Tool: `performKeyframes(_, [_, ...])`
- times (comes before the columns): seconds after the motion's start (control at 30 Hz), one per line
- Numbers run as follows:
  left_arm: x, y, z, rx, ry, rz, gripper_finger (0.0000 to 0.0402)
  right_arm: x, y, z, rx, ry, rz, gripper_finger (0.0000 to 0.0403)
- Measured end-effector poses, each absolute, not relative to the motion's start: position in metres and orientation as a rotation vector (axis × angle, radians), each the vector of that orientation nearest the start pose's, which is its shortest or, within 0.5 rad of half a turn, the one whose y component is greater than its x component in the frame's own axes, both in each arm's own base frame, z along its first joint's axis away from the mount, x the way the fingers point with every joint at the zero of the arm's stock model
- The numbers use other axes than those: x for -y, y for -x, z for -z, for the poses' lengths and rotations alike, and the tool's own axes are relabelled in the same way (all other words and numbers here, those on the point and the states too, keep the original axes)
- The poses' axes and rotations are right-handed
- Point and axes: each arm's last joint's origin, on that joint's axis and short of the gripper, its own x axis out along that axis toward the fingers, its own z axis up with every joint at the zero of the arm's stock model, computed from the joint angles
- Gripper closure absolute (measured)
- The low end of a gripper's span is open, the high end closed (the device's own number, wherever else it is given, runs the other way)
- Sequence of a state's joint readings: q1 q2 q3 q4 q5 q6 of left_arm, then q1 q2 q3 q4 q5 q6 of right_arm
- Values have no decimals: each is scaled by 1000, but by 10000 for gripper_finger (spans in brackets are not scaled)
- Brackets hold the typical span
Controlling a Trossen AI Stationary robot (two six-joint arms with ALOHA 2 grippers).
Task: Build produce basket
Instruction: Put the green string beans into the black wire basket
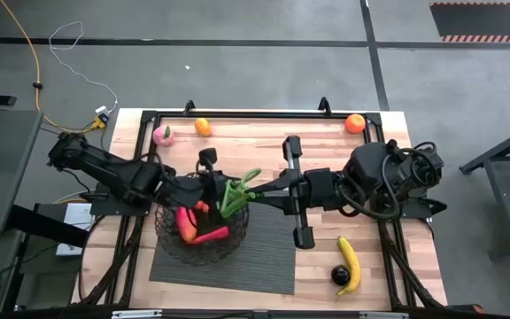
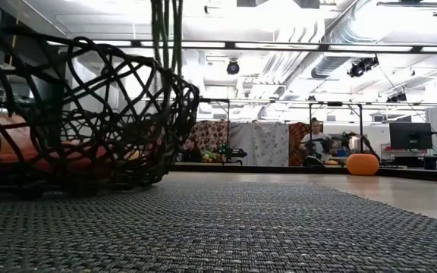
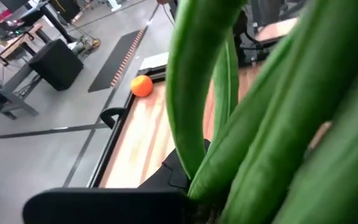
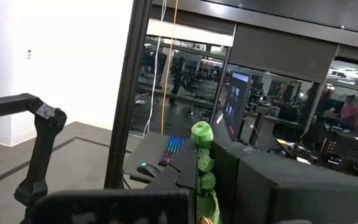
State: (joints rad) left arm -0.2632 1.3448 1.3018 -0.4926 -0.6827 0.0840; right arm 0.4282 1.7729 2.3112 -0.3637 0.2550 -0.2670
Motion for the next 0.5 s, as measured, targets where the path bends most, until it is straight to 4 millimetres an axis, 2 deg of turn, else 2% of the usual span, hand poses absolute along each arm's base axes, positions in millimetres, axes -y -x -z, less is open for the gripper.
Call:
performKeyframes(0.17, [63, -272, -367, -510, -392, -394, 394, -137, -319, -554, 167, 210, -153, 400])
performKeyframes(0.37, [67, -229, -390, -512, -542, -464, 394, -140, -324, -546, 105, 176, -162, 400])
performKeyframes(0.5, [65, -203, -401, -536, -670, -515, 394, -149, -347, -522, 21, 206, -169, 400])
